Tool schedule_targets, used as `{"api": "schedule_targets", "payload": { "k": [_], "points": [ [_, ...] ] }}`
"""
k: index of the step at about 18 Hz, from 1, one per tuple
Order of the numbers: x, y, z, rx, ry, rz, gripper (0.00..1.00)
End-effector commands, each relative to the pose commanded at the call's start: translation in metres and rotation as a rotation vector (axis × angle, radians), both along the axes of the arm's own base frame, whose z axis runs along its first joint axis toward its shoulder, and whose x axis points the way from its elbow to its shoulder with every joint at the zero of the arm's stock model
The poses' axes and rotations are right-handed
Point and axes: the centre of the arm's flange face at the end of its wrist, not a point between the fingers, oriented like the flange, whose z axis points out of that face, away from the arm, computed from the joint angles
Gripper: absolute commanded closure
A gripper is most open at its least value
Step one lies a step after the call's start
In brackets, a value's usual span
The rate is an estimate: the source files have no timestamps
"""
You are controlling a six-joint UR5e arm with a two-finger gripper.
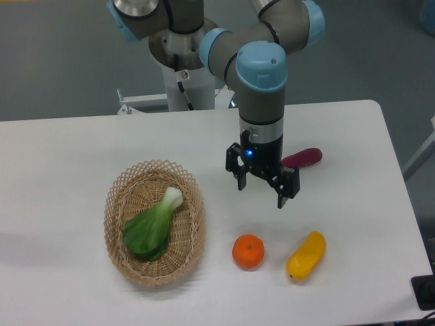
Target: Pick up the green vegetable from the basket
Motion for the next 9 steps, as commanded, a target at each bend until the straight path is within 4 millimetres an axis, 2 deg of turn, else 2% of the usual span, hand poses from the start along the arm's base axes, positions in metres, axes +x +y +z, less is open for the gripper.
{"api": "schedule_targets", "payload": {
  "k": [9],
  "points": [
    [0.0043, 0.0007, -0.004, 0.02, -0.034, 0.058, 0.0]
  ]
}}
